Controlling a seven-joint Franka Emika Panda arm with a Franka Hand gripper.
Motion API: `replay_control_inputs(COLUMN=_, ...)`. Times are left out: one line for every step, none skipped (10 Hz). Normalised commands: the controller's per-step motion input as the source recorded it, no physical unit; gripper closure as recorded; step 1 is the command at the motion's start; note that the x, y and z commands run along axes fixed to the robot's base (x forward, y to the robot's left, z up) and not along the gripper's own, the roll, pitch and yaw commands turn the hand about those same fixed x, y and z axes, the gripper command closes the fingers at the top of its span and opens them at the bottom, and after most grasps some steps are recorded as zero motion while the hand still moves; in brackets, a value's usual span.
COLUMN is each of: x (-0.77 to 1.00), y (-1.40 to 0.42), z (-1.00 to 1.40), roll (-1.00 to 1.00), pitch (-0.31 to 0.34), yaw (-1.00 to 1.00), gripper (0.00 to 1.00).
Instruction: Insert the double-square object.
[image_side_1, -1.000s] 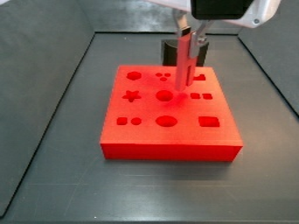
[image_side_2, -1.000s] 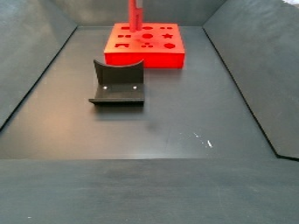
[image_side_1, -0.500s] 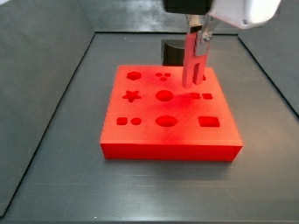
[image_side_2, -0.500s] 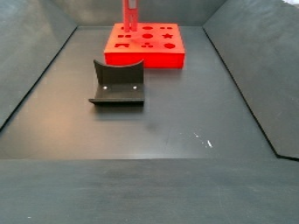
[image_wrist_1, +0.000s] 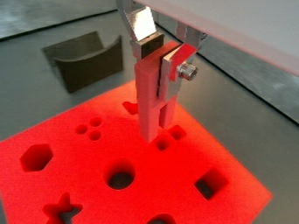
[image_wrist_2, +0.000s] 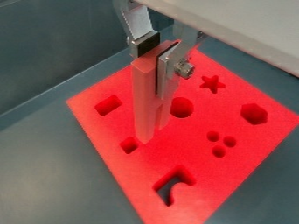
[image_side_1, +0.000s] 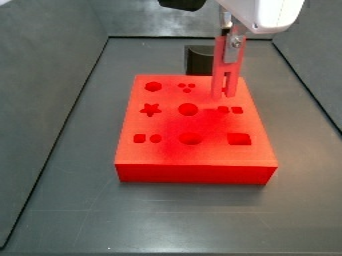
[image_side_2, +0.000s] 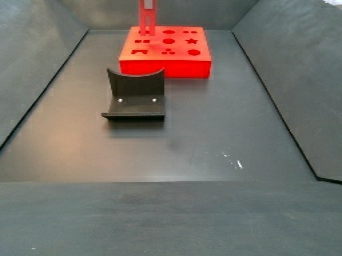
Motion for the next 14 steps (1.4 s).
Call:
replay_control_inputs(x=0.72, y=-0.21, z=-0.16, roll=0.09, pitch=0.114, yaw=-0.21, gripper=1.00)
replay_control_inputs(x=0.66, y=-0.24, z=-0.11, roll=0.19, pitch=0.177, yaw=-0.17, gripper=1.00)
replay_control_inputs(x=0.55, y=-0.14, z=-0.11, roll=0.31, pitch=0.246, yaw=-0.18, gripper=1.00)
replay_control_inputs(x=0.41, y=-0.03, z=-0.13, roll=0.38, pitch=0.301, yaw=-0.21, gripper=1.00)
replay_control_inputs(x=0.22, y=0.00, z=-0.10, roll=0.36, pitch=0.320, yaw=-0.31, gripper=1.00)
replay_control_inputs(x=0.17, y=0.00, z=0.00, roll=0.32, pitch=0.310, yaw=-0.35, gripper=1.00)
replay_control_inputs(x=0.00, y=-0.06, z=0.00, roll=0.22, pitch=0.147, yaw=-0.12, gripper=1.00)
replay_control_inputs(x=0.00, y=-0.03, z=0.00, roll=0.00, pitch=0.000, yaw=0.02, gripper=1.00)
replay_control_inputs(x=0.00, y=-0.06, z=0.00, roll=-0.04, pitch=0.024, yaw=0.00, gripper=1.00)
replay_control_inputs(x=0.07, y=-0.06, z=0.00, roll=-0.16, pitch=0.041, yaw=0.00, gripper=1.00)
replay_control_inputs(x=0.15, y=-0.08, z=0.00, roll=-0.18, pitch=0.043, yaw=0.00, gripper=1.00)
replay_control_inputs(x=0.17, y=-0.04, z=0.00, roll=-0.14, pitch=0.063, yaw=-0.04, gripper=1.00)
replay_control_inputs(x=0.19, y=-0.07, z=0.00, roll=-0.16, pitch=0.071, yaw=-0.06, gripper=1.00)
replay_control_inputs(x=0.13, y=-0.03, z=0.00, roll=-0.16, pitch=0.054, yaw=-0.07, gripper=1.00)
